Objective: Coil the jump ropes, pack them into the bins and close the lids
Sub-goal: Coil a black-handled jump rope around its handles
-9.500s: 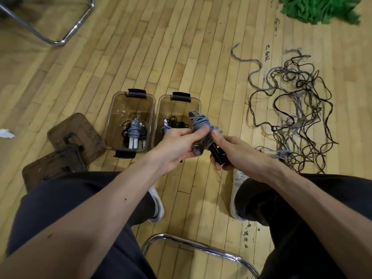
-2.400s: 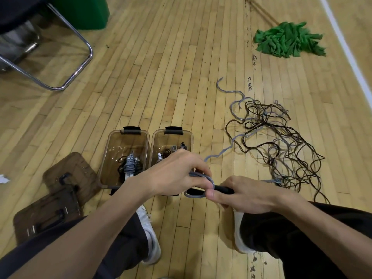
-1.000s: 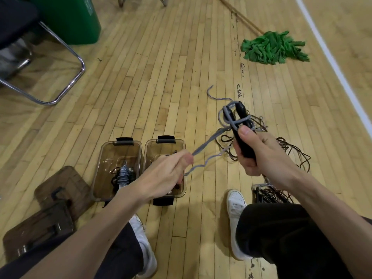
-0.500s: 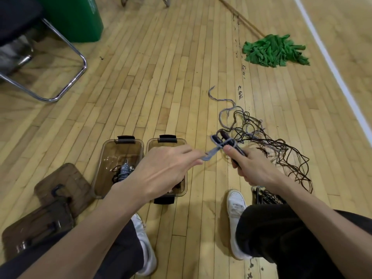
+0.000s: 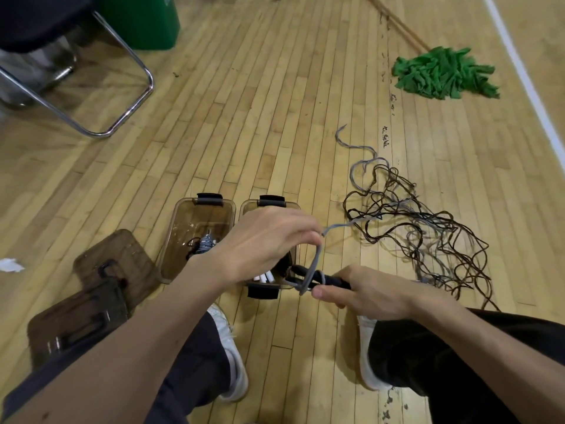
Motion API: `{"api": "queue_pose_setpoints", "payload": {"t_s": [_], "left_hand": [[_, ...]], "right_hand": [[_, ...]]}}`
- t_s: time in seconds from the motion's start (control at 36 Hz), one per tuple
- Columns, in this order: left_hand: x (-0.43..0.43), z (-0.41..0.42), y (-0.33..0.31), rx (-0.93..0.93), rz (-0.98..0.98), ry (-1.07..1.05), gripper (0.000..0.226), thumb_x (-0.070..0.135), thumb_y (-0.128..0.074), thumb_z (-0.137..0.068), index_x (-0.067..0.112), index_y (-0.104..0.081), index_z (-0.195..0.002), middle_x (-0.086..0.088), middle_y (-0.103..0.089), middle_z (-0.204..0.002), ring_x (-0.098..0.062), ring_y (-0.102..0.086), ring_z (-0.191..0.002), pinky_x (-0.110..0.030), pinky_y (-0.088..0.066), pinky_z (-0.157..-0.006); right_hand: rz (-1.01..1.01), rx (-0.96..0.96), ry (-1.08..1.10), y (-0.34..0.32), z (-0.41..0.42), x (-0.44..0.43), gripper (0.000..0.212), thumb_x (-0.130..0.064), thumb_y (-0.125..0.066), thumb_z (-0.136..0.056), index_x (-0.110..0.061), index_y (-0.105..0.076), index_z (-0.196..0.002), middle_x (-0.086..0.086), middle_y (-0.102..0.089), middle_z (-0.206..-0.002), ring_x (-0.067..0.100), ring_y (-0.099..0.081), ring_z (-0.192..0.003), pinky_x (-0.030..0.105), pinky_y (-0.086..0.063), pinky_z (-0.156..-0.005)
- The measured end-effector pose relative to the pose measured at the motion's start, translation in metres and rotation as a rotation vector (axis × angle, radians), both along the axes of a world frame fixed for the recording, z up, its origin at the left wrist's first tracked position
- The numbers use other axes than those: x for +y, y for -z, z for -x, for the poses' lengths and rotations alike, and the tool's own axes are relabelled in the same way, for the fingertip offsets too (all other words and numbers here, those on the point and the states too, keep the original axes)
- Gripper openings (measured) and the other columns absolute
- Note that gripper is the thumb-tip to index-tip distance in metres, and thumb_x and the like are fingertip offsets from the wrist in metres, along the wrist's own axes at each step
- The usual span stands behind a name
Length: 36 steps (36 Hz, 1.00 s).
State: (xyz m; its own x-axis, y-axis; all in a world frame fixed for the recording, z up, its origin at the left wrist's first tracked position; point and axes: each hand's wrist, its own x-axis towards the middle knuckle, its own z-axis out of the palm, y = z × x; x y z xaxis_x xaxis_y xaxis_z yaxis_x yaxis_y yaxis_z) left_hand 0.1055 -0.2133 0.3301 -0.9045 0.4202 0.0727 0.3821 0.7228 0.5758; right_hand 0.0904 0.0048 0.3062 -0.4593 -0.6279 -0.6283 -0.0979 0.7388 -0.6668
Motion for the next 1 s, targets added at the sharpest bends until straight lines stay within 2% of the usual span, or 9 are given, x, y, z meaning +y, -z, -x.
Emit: {"api": "queue_pose_setpoints", "payload": {"t_s": [0.17,0.31,0.44,0.5,0.58,0.64,0.69,0.86,1.0], "left_hand": [[0.003,0.007,0.007,-0.210,-0.150,-0.036,0.018,0.038,-0.051,-0.101,0.037,-0.063,-0.089,0.014,-0.061,-0.073,-0.004,-0.057,-0.070,-0.023,-0.041,-0.066],[0.009,0.008,0.008,-0.372,-0.254,-0.041,0.025,0.034,-0.052,-0.102,0.043,-0.061,-0.081,0.013,-0.053,-0.062,-0.003,-0.047,-0.057,-0.021,-0.038,-0.058],[0.013,0.007,0.004,-0.503,-0.398,0.017,0.024,0.031,-0.052,-0.102,0.019,-0.066,-0.086,0.003,-0.061,-0.077,-0.012,-0.057,-0.071,-0.029,-0.044,-0.069],[0.014,0.008,0.003,-0.500,-0.401,0.036,0.013,0.016,-0.062,-0.098,0.020,-0.065,-0.086,0.008,-0.064,-0.082,-0.010,-0.061,-0.077,-0.025,-0.046,-0.072],[0.017,0.009,0.005,-0.518,-0.420,-0.023,0.023,-0.003,-0.062,-0.094,0.018,-0.068,-0.089,0.005,-0.067,-0.085,-0.019,-0.064,-0.080,-0.030,-0.049,-0.069],[0.019,0.011,0.007,-0.532,-0.432,-0.070,0.016,0.001,-0.056,-0.099,0.009,-0.068,-0.093,-0.017,-0.066,-0.091,-0.036,-0.060,-0.083,-0.041,-0.051,-0.073],[0.022,0.012,0.009,-0.536,-0.450,-0.122,0.019,0.014,-0.054,-0.102,0.001,-0.065,-0.093,-0.030,-0.060,-0.091,-0.031,-0.052,-0.072,-0.035,-0.046,-0.069],[0.025,0.013,0.008,-0.564,-0.549,-0.138,0.035,0.045,-0.050,-0.098,0.015,-0.066,-0.088,-0.005,-0.043,-0.064,-0.012,-0.041,-0.056,-0.019,-0.038,-0.052],[0.029,0.011,0.010,-0.597,-0.536,-0.157,0.045,0.051,-0.042,-0.095,0.011,-0.061,-0.087,-0.004,-0.037,-0.060,-0.014,-0.039,-0.053,-0.028,-0.049,-0.057]], "right_hand": [[0.098,-0.009,-0.029,-0.011,-0.006,-0.006,0.049,-0.065,-0.049,-0.089,-0.018,-0.051,-0.077,-0.004,-0.042,-0.065,0.005,-0.038,-0.051,0.018,-0.036,-0.053],[0.221,-0.016,-0.001,-0.020,-0.010,-0.005,0.044,-0.059,-0.049,-0.090,-0.018,-0.051,-0.074,-0.007,-0.045,-0.062,0.003,-0.042,-0.051,0.016,-0.039,-0.053],[0.400,-0.073,0.126,-0.021,-0.012,0.003,0.042,-0.064,-0.055,-0.091,-0.031,-0.052,-0.066,-0.011,-0.045,-0.058,0.009,-0.042,-0.051,0.024,-0.039,-0.053],[0.459,-0.096,0.176,-0.025,-0.011,0.006,0.039,-0.065,-0.053,-0.086,-0.034,-0.054,-0.063,-0.011,-0.044,-0.056,0.007,-0.039,-0.048,0.019,-0.036,-0.048],[0.522,-0.155,0.254,-0.029,-0.006,0.012,0.044,-0.064,-0.053,-0.086,-0.024,-0.050,-0.068,-0.010,-0.041,-0.056,0.008,-0.033,-0.046,0.018,-0.031,-0.043],[0.535,-0.151,0.290,-0.029,-0.004,0.015,0.047,-0.064,-0.053,-0.086,-0.021,-0.050,-0.069,-0.007,-0.040,-0.056,0.009,-0.031,-0.047,0.019,-0.030,-0.043],[0.548,-0.150,0.331,-0.029,-0.002,0.017,0.045,-0.064,-0.053,-0.085,-0.022,-0.051,-0.068,-0.004,-0.038,-0.057,0.012,-0.029,-0.048,0.020,-0.027,-0.043],[0.584,-0.128,0.453,-0.031,0.005,0.019,0.046,-0.066,-0.051,-0.086,-0.024,-0.052,-0.067,0.001,-0.030,-0.059,0.020,-0.020,-0.052,0.024,-0.021,-0.044],[0.617,-0.132,0.580,-0.032,0.012,0.020,0.054,-0.065,-0.050,-0.090,-0.014,-0.055,-0.072,0.003,-0.029,-0.056,0.019,-0.016,-0.051,0.030,-0.016,-0.046]]}}
